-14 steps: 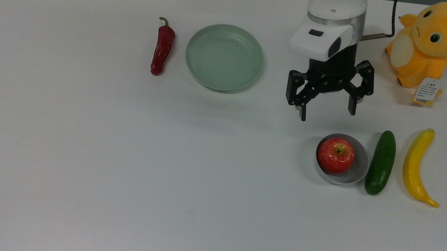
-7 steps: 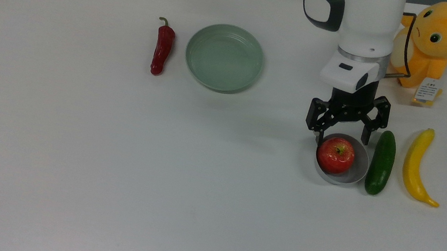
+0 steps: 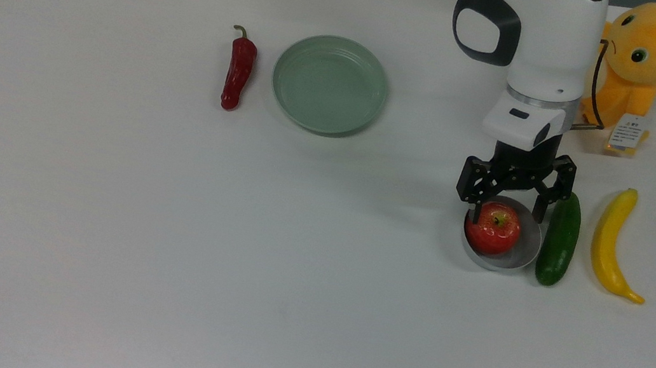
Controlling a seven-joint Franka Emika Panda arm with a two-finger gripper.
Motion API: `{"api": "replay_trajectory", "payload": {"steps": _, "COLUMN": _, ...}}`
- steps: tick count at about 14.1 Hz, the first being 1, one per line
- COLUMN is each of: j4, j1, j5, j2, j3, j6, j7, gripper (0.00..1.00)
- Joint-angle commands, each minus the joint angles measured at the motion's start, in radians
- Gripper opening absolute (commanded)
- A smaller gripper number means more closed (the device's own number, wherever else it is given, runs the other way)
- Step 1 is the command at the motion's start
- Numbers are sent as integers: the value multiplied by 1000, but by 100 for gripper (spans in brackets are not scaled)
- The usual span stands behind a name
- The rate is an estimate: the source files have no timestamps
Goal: Red apple placed in the center of the desktop
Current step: 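Lower the gripper around the red apple and close it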
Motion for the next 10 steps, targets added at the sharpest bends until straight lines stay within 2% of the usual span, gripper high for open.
{"api": "replay_trajectory", "payload": {"steps": 1, "j4": 23, "j1": 3, "j5": -42, "j2": 28, "j3": 6, "j6": 10, "j7": 28, "gripper": 100}}
{"api": "replay_trajectory", "payload": {"steps": 8, "j4": 24, "j1": 0, "j5": -82, "j2": 49, "j3": 16, "j6": 13, "j7": 28, "gripper": 100}}
{"api": "replay_trajectory", "payload": {"steps": 9, "j4": 24, "j1": 0, "j5": -95, "j2": 62, "j3": 17, "j6": 13, "j7": 28, "gripper": 97}}
{"api": "replay_trajectory", "payload": {"steps": 10, "j4": 24, "j1": 0, "j5": -117, "j2": 65, "j3": 17, "j6": 13, "j7": 28, "gripper": 86}}
